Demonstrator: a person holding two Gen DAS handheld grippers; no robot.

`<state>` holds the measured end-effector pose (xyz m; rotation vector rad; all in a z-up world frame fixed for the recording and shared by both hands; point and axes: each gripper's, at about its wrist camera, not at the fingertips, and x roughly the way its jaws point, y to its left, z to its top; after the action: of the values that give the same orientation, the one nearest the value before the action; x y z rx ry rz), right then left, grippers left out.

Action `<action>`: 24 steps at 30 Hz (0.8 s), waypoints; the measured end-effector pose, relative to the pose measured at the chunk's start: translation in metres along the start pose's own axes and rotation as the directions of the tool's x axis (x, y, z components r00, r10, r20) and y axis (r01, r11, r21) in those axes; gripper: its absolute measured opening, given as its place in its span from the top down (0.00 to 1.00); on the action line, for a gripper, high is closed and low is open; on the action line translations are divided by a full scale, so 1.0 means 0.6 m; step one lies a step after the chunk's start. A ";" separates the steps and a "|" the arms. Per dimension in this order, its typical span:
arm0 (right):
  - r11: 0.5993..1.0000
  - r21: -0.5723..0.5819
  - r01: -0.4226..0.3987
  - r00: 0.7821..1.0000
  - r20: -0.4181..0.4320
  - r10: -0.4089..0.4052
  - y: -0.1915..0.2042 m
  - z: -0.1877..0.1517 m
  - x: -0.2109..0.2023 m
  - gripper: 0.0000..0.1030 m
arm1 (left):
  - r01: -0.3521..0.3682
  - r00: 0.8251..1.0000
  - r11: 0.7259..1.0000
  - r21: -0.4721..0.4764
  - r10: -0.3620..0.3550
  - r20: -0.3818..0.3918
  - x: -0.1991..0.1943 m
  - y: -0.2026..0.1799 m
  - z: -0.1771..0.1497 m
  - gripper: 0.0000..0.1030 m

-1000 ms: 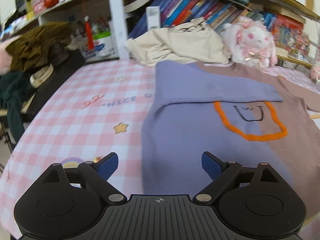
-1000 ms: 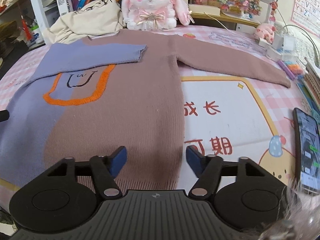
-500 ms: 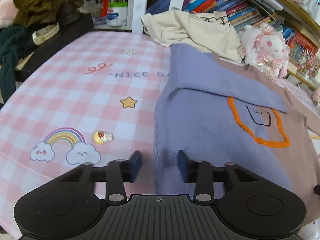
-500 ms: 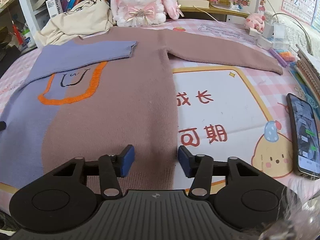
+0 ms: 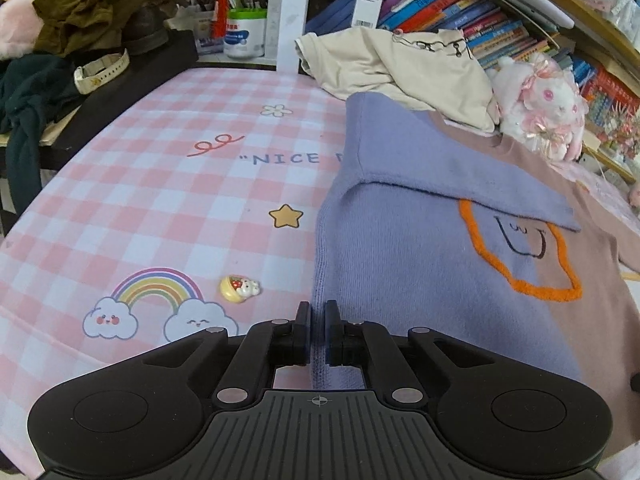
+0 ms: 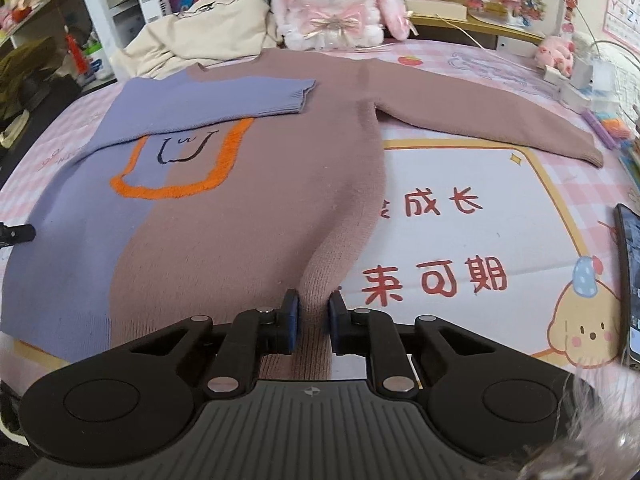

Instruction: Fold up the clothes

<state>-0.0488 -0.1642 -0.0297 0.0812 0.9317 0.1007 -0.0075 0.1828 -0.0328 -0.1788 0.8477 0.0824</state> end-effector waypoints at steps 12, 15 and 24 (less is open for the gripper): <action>1.000 0.002 -0.011 1.000 -0.007 0.011 0.004 -0.003 0.001 0.86 | 0.002 1.000 1.000 0.026 -0.002 0.000 0.000 0.005 -0.004 0.94; 1.000 0.010 -0.001 1.000 -0.006 0.001 0.005 -0.003 0.000 0.82 | -0.001 1.000 1.000 0.025 0.001 0.002 -0.003 0.004 -0.003 0.89; 0.996 -0.061 0.063 0.994 0.094 -0.057 0.038 0.004 -0.027 0.29 | -0.002 0.986 0.990 0.142 -0.022 0.168 -0.061 -0.050 -0.004 0.20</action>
<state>-0.0575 -0.1439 -0.0127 -0.0014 0.8376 0.0705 -0.0288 0.1527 -0.0031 -0.0419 0.6805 0.0267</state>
